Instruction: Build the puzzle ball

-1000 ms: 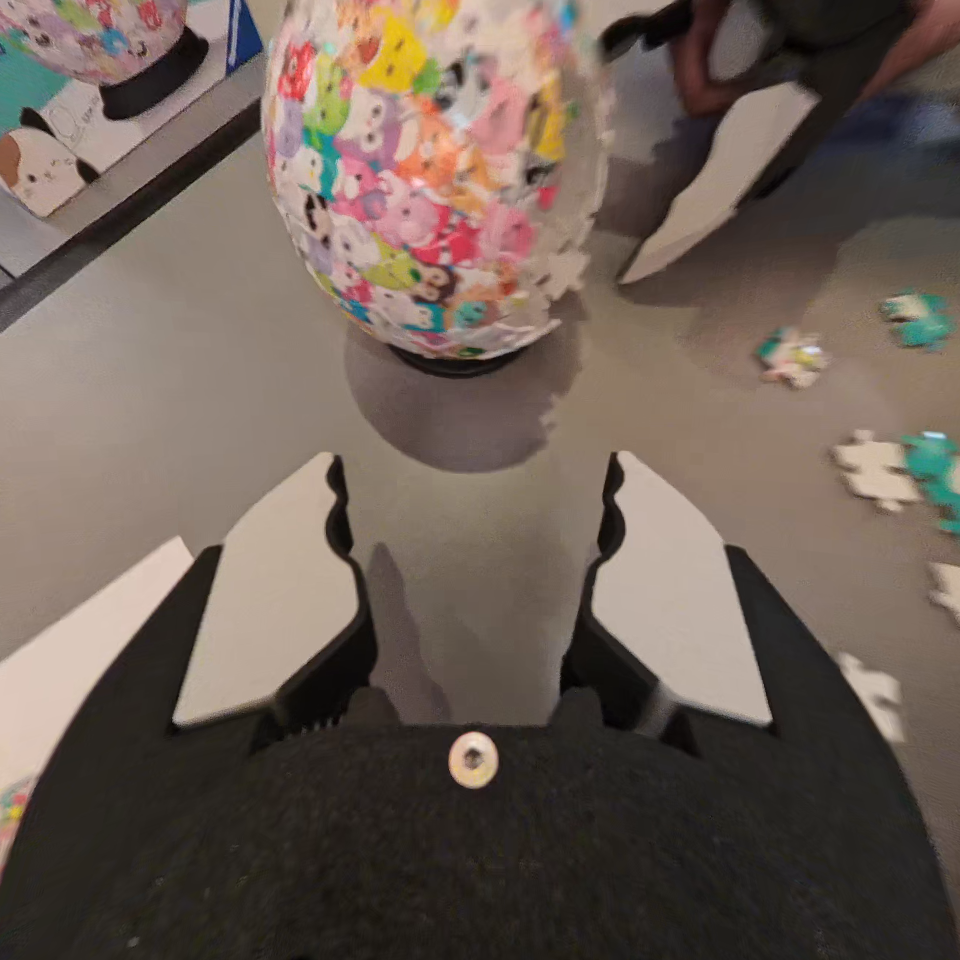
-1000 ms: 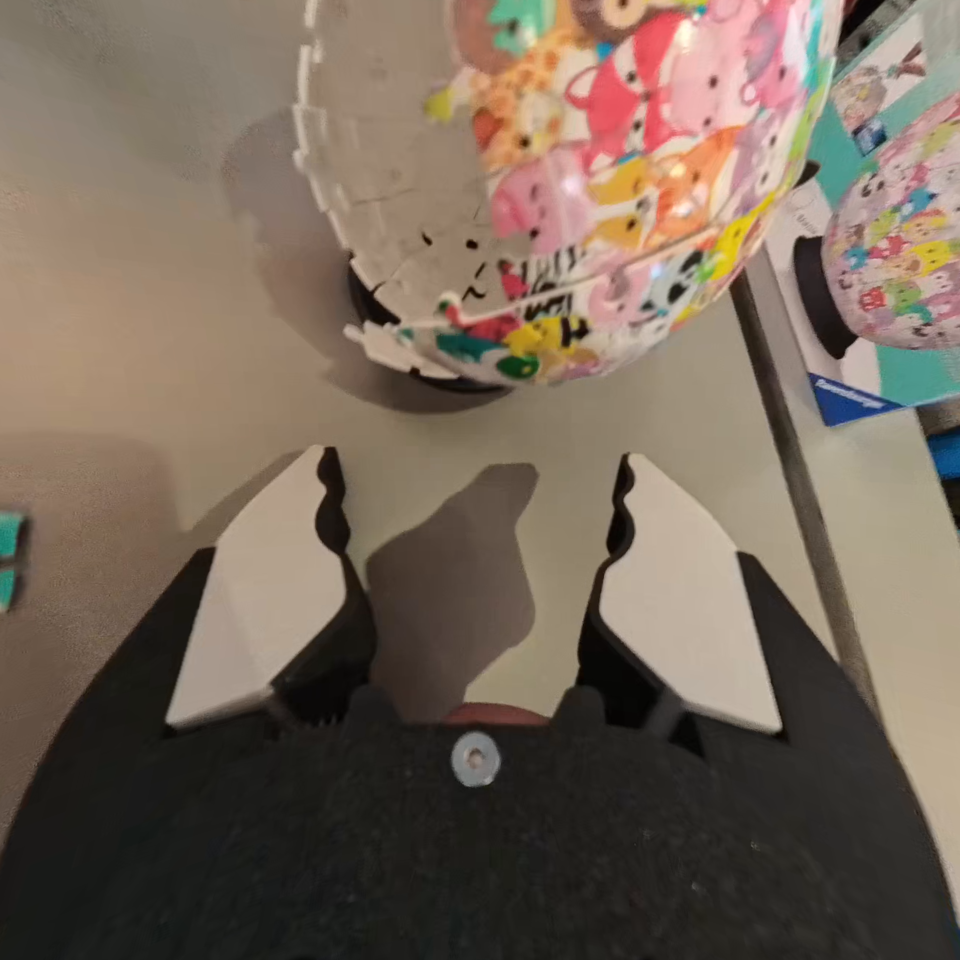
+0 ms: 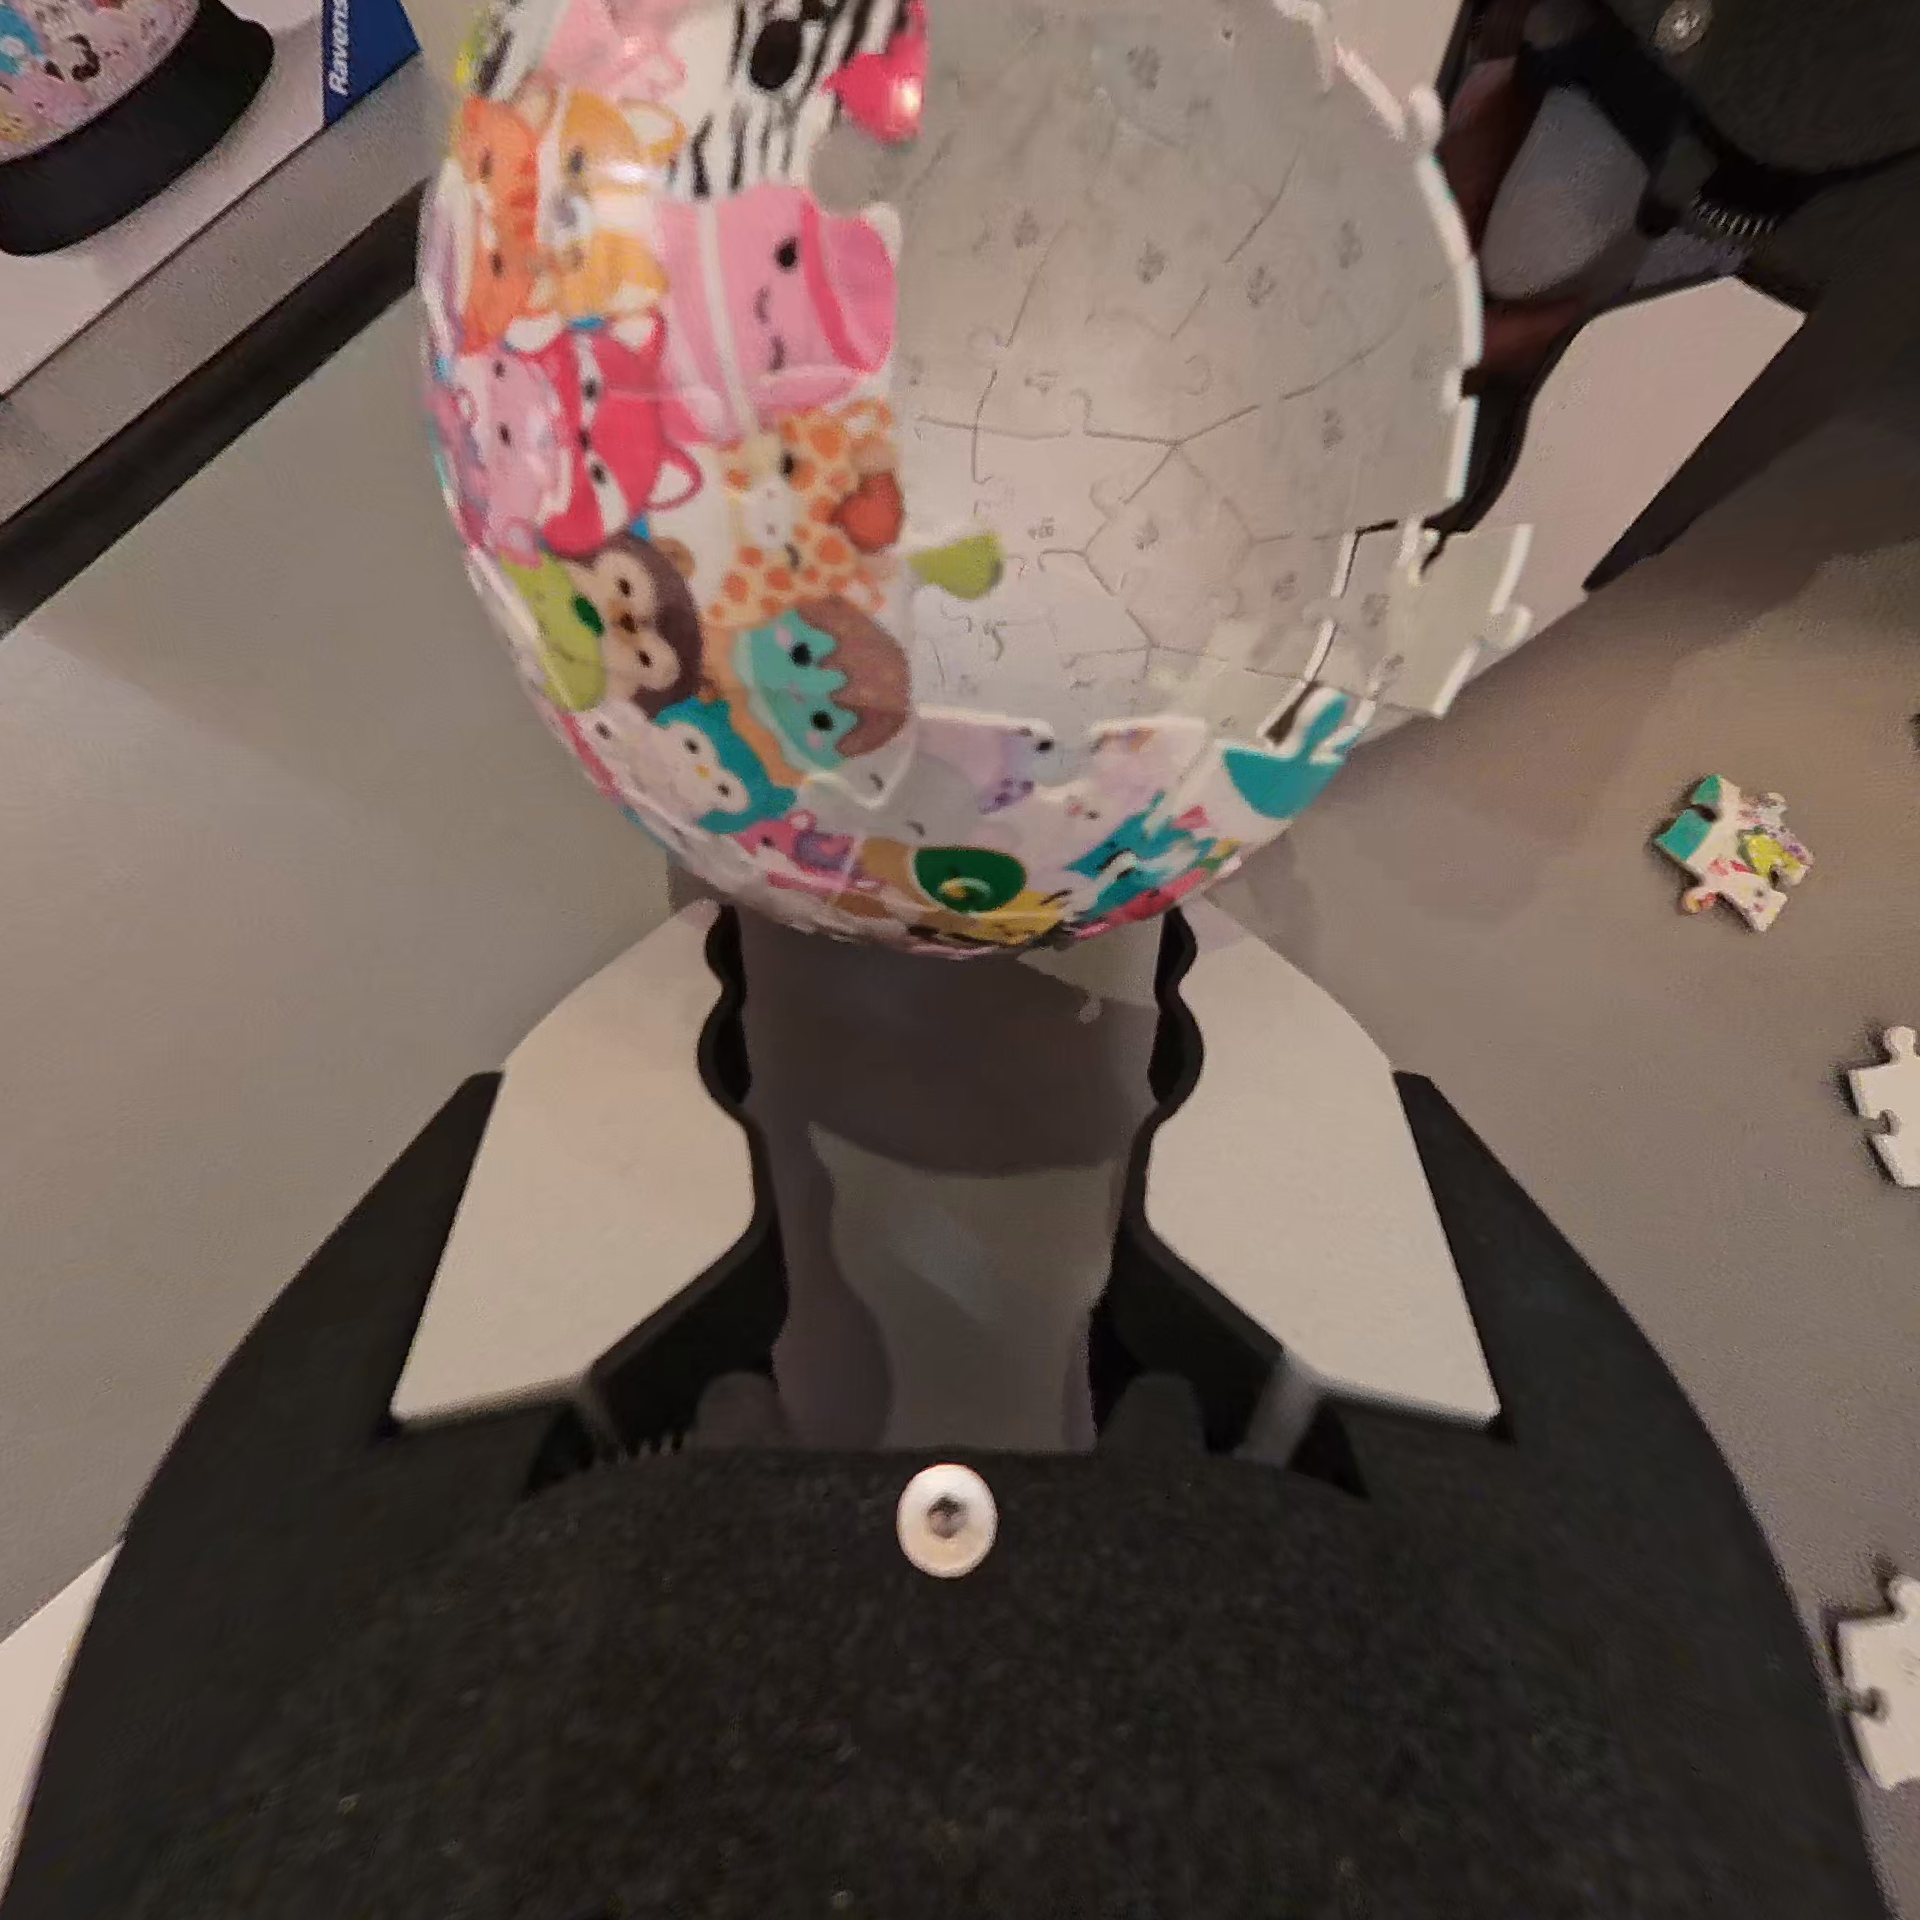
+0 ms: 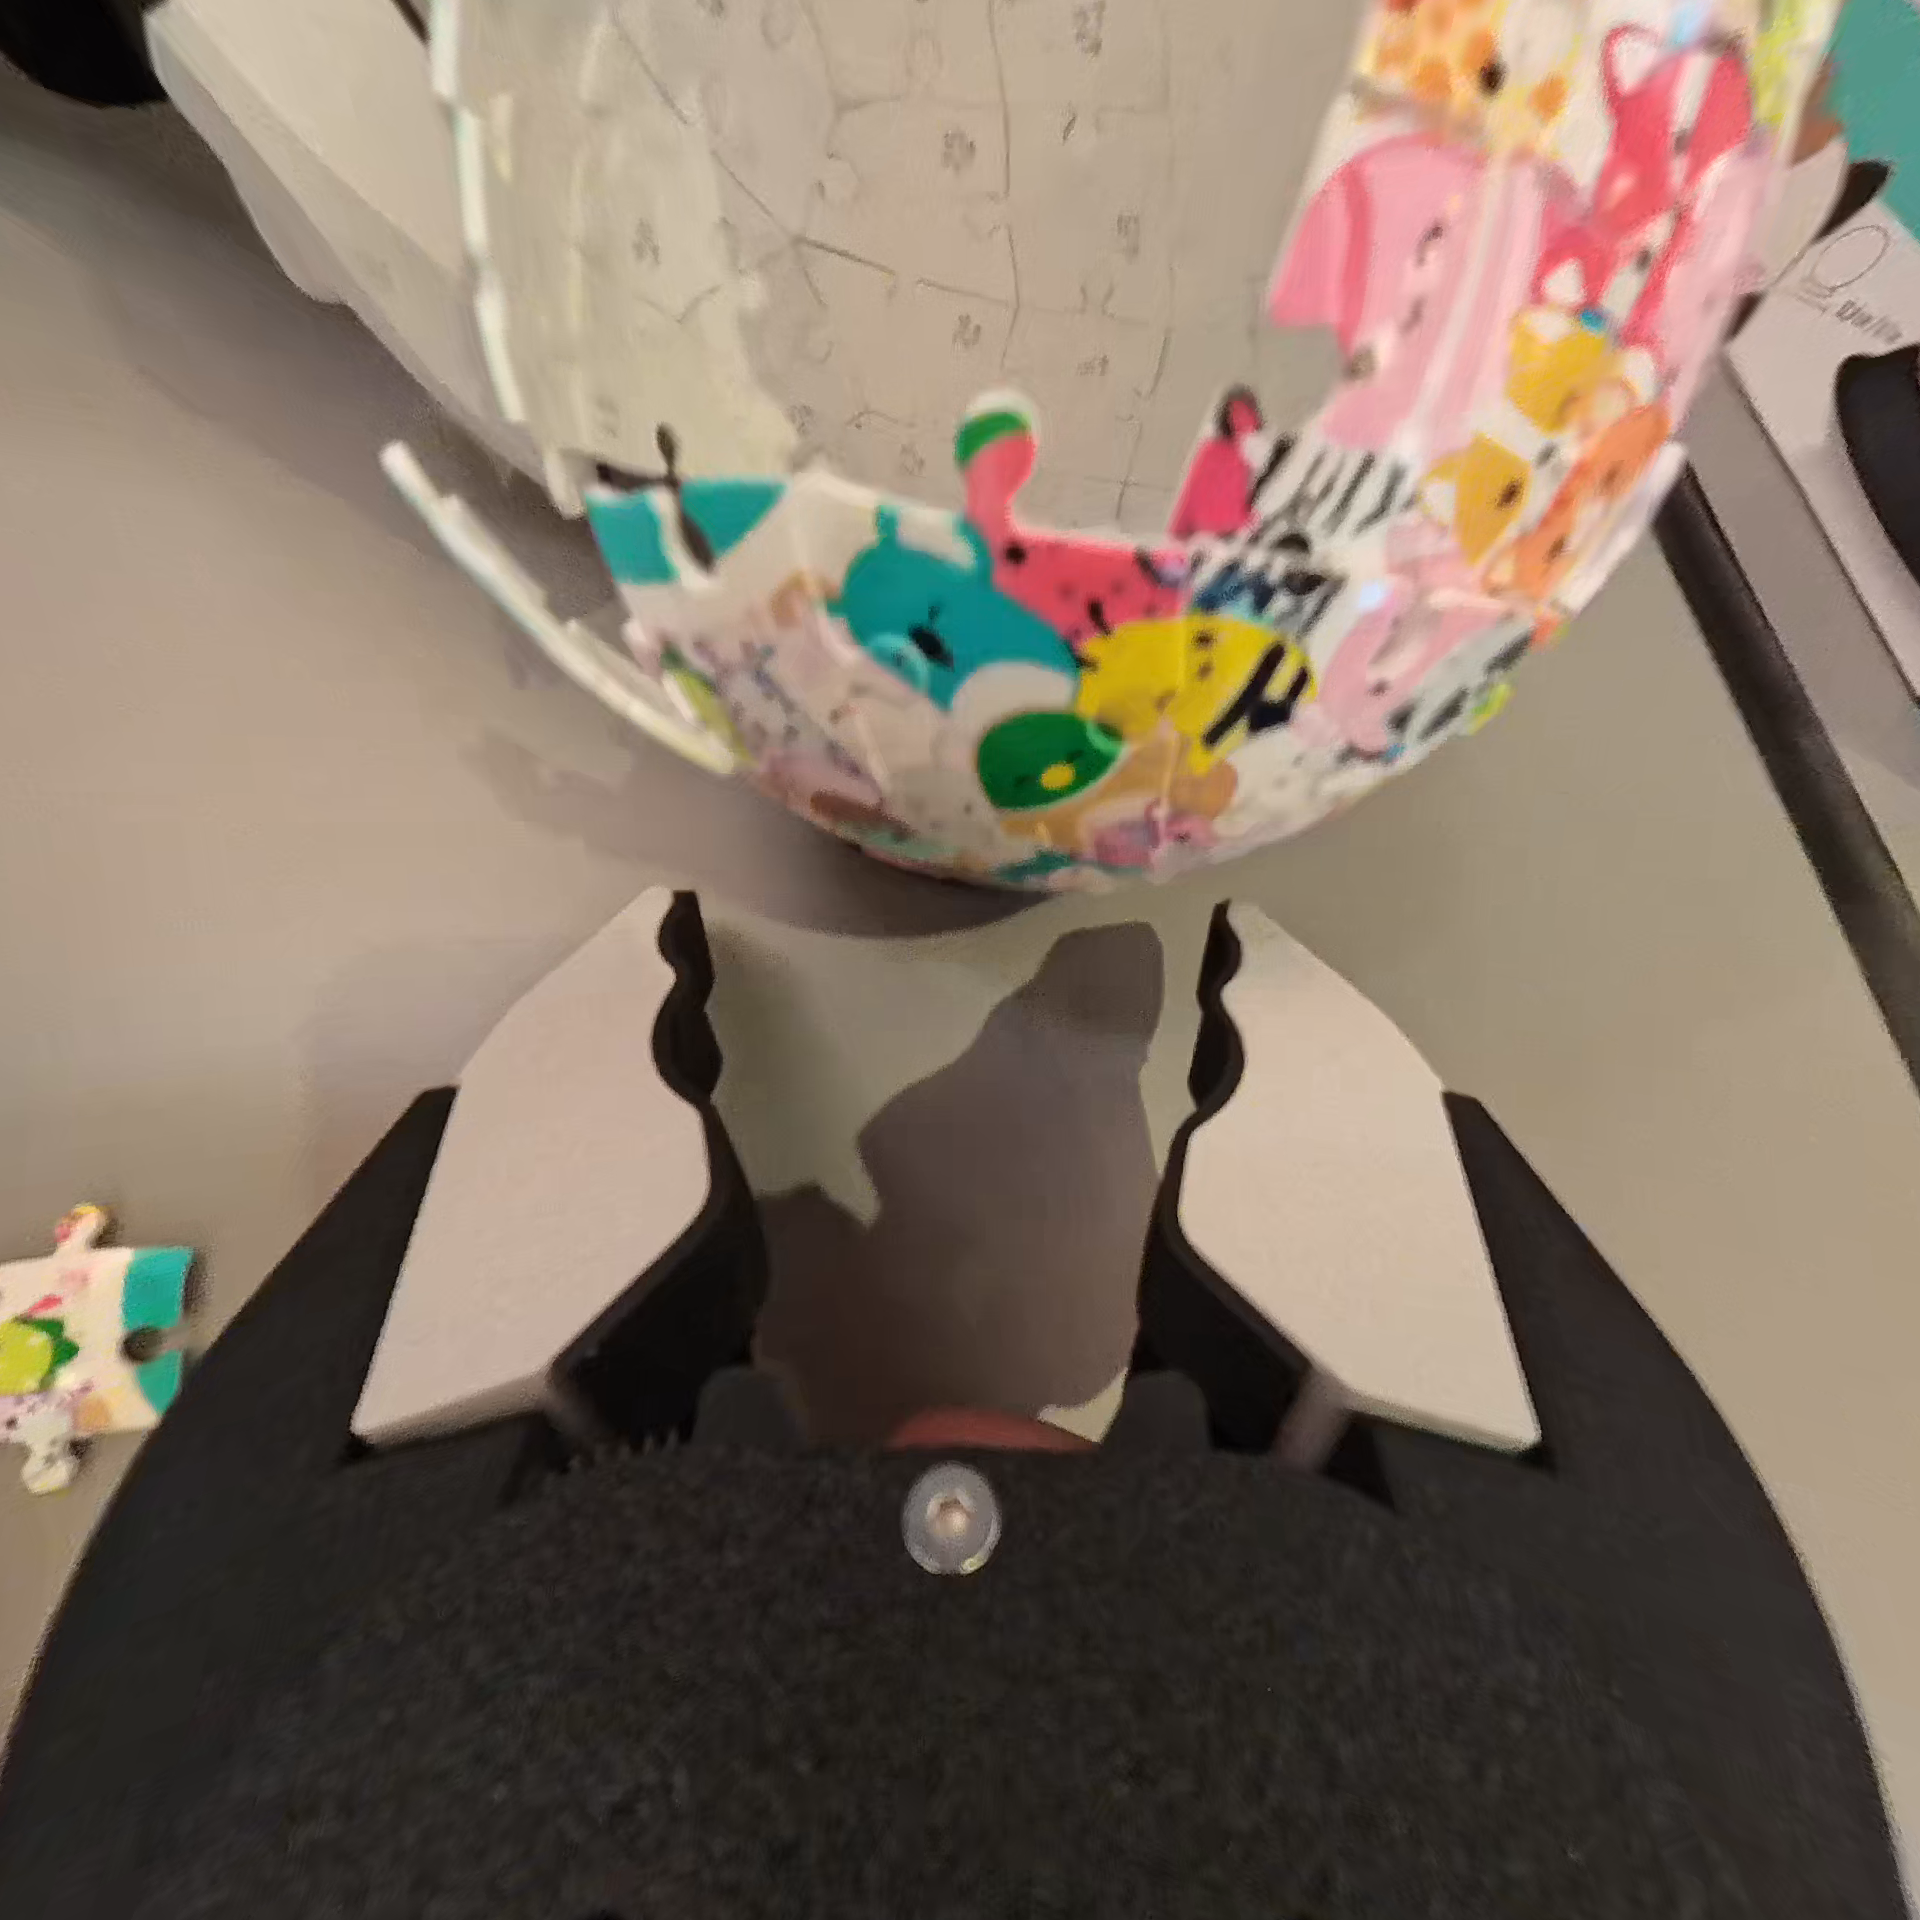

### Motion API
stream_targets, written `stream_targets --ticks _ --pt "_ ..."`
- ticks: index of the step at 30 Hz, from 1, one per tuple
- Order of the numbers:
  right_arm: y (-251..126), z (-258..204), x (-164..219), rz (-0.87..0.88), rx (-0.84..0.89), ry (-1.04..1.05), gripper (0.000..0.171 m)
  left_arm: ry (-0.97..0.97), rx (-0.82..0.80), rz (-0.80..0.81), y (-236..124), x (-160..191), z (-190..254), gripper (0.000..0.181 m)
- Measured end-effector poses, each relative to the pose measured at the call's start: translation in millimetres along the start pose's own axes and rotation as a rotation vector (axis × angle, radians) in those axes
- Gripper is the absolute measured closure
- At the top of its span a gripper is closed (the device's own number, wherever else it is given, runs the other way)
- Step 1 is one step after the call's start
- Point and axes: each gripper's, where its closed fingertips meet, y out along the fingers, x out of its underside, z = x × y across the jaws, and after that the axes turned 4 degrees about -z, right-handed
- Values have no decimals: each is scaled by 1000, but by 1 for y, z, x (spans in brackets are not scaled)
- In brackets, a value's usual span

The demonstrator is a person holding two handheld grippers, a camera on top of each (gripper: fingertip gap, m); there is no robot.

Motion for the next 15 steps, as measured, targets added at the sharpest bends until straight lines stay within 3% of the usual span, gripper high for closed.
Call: stream_targets --ticks 10,15 --pt "-16 -6 -25 72 -56 102 79 4 -6 3 -4 -5 5 103" --pt "-14 -1 -19 87 -70 138 79 -29 47 8 -2 -4 9 105"
